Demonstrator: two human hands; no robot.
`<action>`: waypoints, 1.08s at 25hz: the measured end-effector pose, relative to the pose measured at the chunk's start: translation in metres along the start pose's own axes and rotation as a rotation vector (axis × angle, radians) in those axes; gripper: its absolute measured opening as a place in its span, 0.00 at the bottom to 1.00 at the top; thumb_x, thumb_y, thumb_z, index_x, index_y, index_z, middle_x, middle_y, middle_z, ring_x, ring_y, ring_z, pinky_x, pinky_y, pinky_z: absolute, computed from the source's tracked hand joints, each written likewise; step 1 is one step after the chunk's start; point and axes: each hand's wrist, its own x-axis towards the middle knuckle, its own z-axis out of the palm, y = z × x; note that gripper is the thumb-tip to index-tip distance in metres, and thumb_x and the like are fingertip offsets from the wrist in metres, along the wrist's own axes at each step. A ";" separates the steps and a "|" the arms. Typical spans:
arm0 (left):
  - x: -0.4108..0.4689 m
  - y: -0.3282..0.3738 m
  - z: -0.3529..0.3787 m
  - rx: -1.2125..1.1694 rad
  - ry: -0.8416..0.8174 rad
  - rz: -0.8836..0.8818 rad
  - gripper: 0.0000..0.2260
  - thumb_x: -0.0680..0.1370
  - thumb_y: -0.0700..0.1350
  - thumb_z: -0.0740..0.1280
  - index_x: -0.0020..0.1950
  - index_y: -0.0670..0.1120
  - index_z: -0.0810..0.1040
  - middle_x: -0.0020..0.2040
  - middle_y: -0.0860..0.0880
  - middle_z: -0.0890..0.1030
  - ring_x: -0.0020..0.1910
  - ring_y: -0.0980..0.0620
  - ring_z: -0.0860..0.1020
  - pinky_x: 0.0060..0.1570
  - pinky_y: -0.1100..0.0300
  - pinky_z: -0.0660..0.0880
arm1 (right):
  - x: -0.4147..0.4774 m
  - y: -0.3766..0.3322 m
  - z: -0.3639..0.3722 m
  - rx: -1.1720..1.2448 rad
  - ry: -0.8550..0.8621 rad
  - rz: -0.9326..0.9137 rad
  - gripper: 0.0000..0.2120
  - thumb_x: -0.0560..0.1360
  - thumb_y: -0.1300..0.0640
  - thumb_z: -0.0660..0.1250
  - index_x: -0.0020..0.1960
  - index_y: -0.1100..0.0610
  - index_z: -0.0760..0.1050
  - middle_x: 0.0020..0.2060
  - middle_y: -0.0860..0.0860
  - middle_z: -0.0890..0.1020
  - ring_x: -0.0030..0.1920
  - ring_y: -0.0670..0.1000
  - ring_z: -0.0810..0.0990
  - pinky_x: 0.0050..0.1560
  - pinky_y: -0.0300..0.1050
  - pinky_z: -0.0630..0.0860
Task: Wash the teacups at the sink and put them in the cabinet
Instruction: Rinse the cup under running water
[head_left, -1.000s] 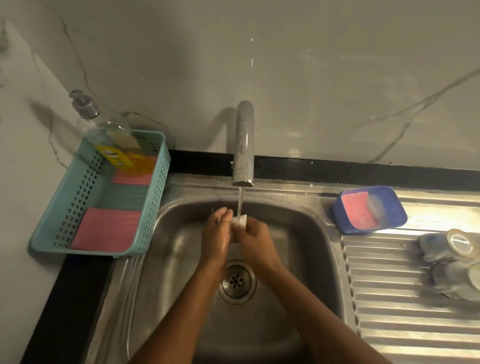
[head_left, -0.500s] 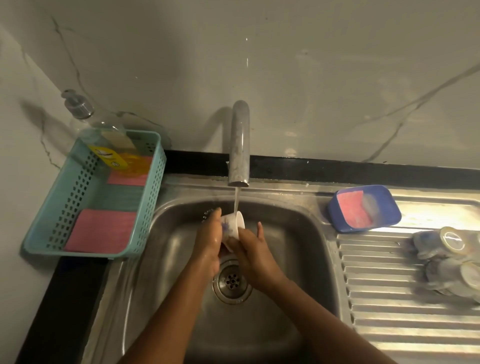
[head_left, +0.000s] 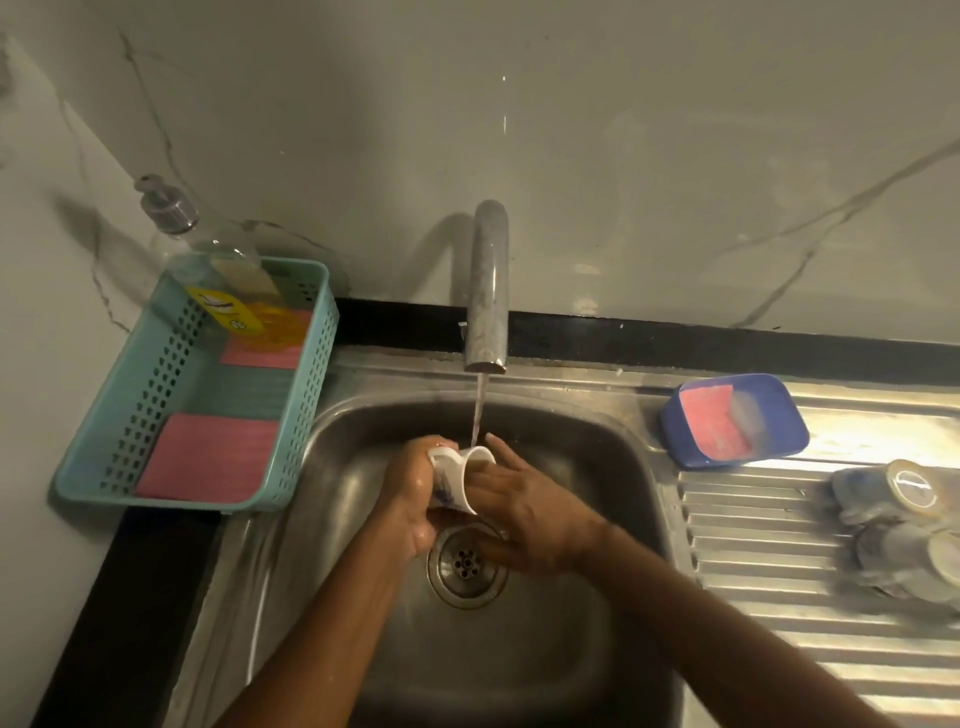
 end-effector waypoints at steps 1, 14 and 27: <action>0.001 0.000 -0.004 0.020 -0.031 -0.055 0.13 0.78 0.45 0.61 0.38 0.43 0.81 0.32 0.43 0.80 0.30 0.46 0.78 0.33 0.58 0.76 | 0.003 0.011 -0.008 -0.197 -0.062 -0.115 0.18 0.75 0.55 0.72 0.64 0.54 0.78 0.62 0.52 0.80 0.68 0.53 0.73 0.77 0.68 0.54; 0.048 -0.027 0.009 0.019 0.067 -0.173 0.17 0.79 0.54 0.59 0.45 0.45 0.83 0.38 0.44 0.84 0.38 0.45 0.81 0.36 0.57 0.75 | 0.024 -0.027 0.044 0.769 0.417 0.982 0.16 0.78 0.43 0.66 0.43 0.56 0.82 0.35 0.51 0.85 0.36 0.45 0.84 0.39 0.48 0.82; 0.061 -0.065 -0.012 0.108 0.318 0.055 0.13 0.83 0.44 0.59 0.46 0.43 0.82 0.43 0.43 0.82 0.38 0.49 0.76 0.35 0.57 0.71 | 0.028 0.004 0.083 0.242 0.100 0.926 0.11 0.79 0.53 0.66 0.59 0.53 0.81 0.58 0.55 0.82 0.59 0.53 0.80 0.59 0.43 0.77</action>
